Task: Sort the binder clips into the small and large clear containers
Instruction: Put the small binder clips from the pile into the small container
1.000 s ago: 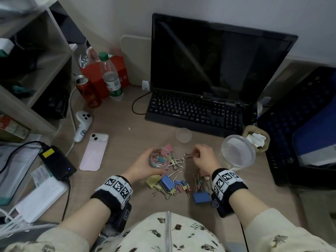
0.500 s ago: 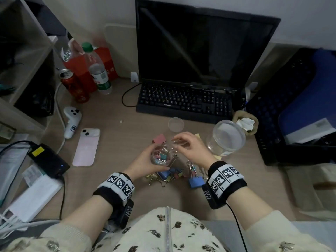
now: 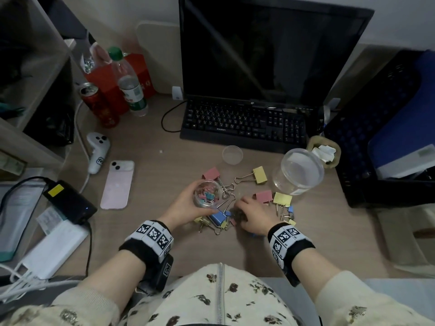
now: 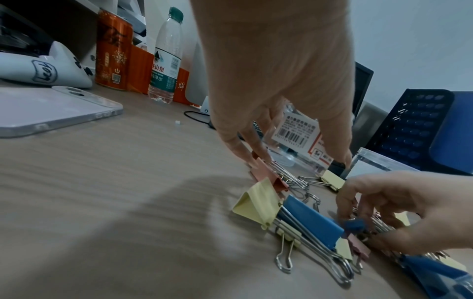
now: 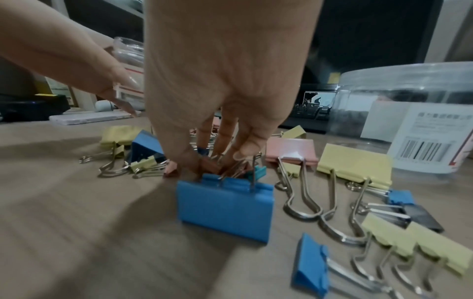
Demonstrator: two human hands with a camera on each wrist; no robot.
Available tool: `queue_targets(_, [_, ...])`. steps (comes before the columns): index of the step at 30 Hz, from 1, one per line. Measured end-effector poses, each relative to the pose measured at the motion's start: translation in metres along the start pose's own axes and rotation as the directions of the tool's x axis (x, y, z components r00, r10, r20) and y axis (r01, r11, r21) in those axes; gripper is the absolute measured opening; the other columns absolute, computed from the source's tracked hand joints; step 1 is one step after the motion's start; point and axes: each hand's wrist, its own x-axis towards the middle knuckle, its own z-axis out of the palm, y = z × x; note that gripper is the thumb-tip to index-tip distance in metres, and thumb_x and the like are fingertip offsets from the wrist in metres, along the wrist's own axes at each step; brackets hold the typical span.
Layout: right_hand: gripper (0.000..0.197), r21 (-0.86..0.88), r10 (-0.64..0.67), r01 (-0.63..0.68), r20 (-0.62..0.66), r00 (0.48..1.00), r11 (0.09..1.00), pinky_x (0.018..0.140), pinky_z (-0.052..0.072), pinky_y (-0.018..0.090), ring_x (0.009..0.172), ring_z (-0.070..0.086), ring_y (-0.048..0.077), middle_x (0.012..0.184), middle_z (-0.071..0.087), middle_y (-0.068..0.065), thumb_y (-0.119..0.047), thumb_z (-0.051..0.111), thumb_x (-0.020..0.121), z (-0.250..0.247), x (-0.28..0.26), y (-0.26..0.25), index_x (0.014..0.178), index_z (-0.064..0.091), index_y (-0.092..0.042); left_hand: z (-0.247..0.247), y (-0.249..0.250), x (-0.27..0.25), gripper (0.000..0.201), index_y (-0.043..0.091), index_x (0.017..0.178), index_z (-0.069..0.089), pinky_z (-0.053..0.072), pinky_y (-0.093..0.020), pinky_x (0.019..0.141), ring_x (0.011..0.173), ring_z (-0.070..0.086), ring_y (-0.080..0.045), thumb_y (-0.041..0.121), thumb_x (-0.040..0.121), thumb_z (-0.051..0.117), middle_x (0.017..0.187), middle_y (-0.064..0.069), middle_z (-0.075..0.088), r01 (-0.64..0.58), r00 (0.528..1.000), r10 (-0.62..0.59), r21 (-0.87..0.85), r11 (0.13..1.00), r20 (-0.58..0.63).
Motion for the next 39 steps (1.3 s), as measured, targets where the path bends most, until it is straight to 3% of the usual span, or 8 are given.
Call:
queue_targets(5, [0.03,0.078,0.055,-0.05,-0.056,0.997,0.996,0.074,0.043,0.033,0.102,0.057,0.029,0.116,0.052,0.006,-0.02,0.057,0.088,0.002,0.0,-0.003,0.117,0.056,-0.014,0.0,0.0,0.001,0.082,0.031,0.126,0.044,0.049,-0.021,0.094,0.102,0.056,0.005,0.022,0.06,0.092,0.112,0.021,0.055,-0.004,1.0,0.004,-0.013,1.0,-0.005])
queue_targets(12, [0.021,0.276,0.172,-0.132,-0.126,0.977,0.952,0.076,0.047,0.031,0.098,0.06,0.025,0.108,0.065,0.005,-0.015,0.055,0.088,-0.004,0.0,0.005,0.106,0.065,-0.015,0.003,-0.002,0.004,0.09,0.023,0.135,0.044,0.047,-0.016,0.089,0.102,0.057,0.002,0.022,0.06,0.093,0.115,0.015,0.056,-0.008,1.0,0.008,-0.012,1.0,-0.004])
queue_targets(20, [0.021,0.417,0.246,-0.153,-0.179,0.953,0.896,0.086,0.053,0.035,0.093,0.065,0.02,0.102,0.071,0.002,-0.012,0.059,0.091,-0.012,-0.002,0.012,0.107,0.071,-0.018,0.005,-0.004,0.007,0.095,0.026,0.132,0.048,0.052,-0.037,0.1,0.109,0.062,-0.008,0.038,0.049,0.094,0.122,0.009,0.06,-0.016,1.0,0.016,-0.025,1.0,0.021])
queue_targets(25, [0.015,0.712,0.303,-0.048,-0.236,0.923,0.7,0.073,0.055,0.021,0.083,0.068,0.012,0.093,0.072,-0.003,-0.013,0.068,0.088,-0.026,-0.008,0.007,0.1,0.072,-0.021,0.004,-0.002,0.008,0.095,0.026,0.135,0.046,0.05,-0.037,0.102,0.111,0.061,-0.007,0.035,0.053,0.094,0.124,0.01,0.059,-0.043,0.998,0.043,-0.007,0.999,0.043])
queue_targets(29, [0.009,0.816,0.266,0.098,-0.296,0.917,0.57,0.082,0.056,0.034,0.081,0.071,0.014,0.087,0.073,-0.001,-0.017,0.072,0.084,-0.045,-0.007,-0.007,0.093,0.072,-0.021,0.005,0.0,0.009,0.101,0.03,0.131,0.047,0.05,-0.038,0.101,0.112,0.06,-0.007,0.054,0.043,0.09,0.124,0.013,0.059,-0.053,0.996,0.052,0.003,0.999,0.068])
queue_targets(32, [0.007,0.806,0.226,0.134,-0.316,0.922,0.577,0.084,0.057,0.038,0.083,0.071,0.013,0.085,0.074,-0.004,-0.027,0.074,0.081,-0.056,-0.008,-0.019,0.087,0.072,-0.029,0.009,0.005,0.009,0.097,0.04,0.125,0.047,0.052,-0.039,0.099,0.11,0.063,-0.006,0.057,0.041,0.09,0.121,0.013,0.062,-0.078,0.993,0.078,0.004,0.997,0.088])
queue_targets(35, [0.007,0.77,0.142,0.189,-0.341,0.929,0.61,0.075,0.054,0.02,0.076,0.067,0.003,0.081,0.071,-0.004,-0.013,0.07,0.086,-0.063,-0.012,-0.028,0.09,0.073,-0.018,0.014,0.008,0.011,0.101,0.035,0.127,0.051,0.053,-0.039,0.098,0.109,0.063,-0.005,0.066,0.039,0.088,0.12,0.012,0.064,-0.115,0.988,0.114,0.006,0.993,0.102])
queue_targets(39, [0.011,0.611,0.07,0.185,-0.369,0.927,0.77,0.067,0.04,0.005,0.074,0.057,-0.002,0.084,0.066,-0.008,-0.018,0.068,0.087,-0.062,-0.014,-0.03,0.095,0.074,-0.014,0.017,0.012,0.012,0.105,0.03,0.13,0.051,0.053,-0.039,0.098,0.11,0.063,-0.007,0.067,0.039,0.088,0.121,0.009,0.063,-0.142,0.983,0.14,0.009,0.99,0.117])
